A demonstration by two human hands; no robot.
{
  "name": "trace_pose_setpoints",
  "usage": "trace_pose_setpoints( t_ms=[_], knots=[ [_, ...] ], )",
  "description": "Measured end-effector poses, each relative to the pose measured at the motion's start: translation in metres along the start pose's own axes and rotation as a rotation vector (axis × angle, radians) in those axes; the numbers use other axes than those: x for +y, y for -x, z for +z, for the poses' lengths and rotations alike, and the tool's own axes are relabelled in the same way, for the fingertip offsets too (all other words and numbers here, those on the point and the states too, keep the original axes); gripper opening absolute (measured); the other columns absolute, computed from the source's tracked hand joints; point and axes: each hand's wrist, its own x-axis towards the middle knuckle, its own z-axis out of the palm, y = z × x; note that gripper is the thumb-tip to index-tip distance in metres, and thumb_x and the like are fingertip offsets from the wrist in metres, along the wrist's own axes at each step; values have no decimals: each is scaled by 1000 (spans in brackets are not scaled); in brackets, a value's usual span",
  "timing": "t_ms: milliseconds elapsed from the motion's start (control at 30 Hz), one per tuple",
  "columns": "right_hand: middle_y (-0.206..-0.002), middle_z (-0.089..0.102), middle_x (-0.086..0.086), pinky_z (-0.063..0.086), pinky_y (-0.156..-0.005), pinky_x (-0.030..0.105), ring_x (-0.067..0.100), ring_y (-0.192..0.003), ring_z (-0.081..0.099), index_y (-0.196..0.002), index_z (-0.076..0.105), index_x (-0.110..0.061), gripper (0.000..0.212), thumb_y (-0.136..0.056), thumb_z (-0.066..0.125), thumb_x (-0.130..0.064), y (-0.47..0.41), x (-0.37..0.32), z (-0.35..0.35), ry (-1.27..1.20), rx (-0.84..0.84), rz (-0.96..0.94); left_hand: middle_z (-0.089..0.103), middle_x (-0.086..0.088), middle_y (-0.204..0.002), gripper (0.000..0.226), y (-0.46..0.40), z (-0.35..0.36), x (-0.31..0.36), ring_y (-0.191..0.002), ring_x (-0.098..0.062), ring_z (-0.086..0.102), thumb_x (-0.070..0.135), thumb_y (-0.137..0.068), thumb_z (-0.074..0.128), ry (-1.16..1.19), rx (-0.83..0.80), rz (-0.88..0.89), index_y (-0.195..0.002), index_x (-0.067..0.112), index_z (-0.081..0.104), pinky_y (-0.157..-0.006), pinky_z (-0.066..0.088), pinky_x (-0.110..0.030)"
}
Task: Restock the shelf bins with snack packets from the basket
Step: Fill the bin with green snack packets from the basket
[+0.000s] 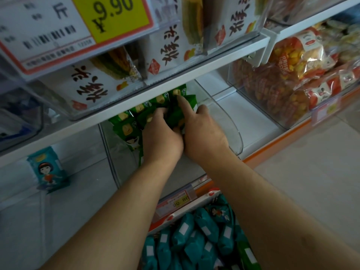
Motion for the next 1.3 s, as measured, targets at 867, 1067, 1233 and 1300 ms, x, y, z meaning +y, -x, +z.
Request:
trace_pose_setpoints(
  t_ms=[867, 1067, 1233, 1300],
  knots=[
    [-78, 42, -2, 35, -47, 30, 19, -69, 54, -152, 24, -24, 75, -93, 70, -24, -10, 3, 1, -119, -20, 71, 56, 2, -146, 70, -4, -3, 14, -128, -21, 57, 2, -93, 47, 167, -17, -159, -154, 35, 43, -103, 51, -34],
    [-85, 46, 2, 34, -45, 28, 15, -65, 50, -144, 37, -29, 52, -98, 63, -27, -13, -1, 0, -250, -16, 70, 58, 3, -143, 75, -2, -7, 11, -125, -20, 57, 1, -89, 47, 152, -85, -128, -154, 39, 40, -95, 49, -29],
    [-79, 39, 1, 42, -56, 37, 26, -70, 53, -131, 48, -28, 33, -100, 57, -20, -15, -6, -3, -11, 61, 81, 58, 4, -142, 74, -4, -11, 11, -124, -20, 58, 5, -88, 52, 119, -118, -89, -152, 40, 43, -104, 53, -40],
    [-72, 36, -2, 41, -58, 37, 23, -66, 45, -126, 51, -25, 27, -100, 56, -18, -13, -7, -3, 20, 74, 74, 61, 3, -138, 71, -7, -13, 11, -118, -21, 61, 8, -88, 53, 109, -121, -79, -151, 39, 45, -99, 56, -42]
  ],
)
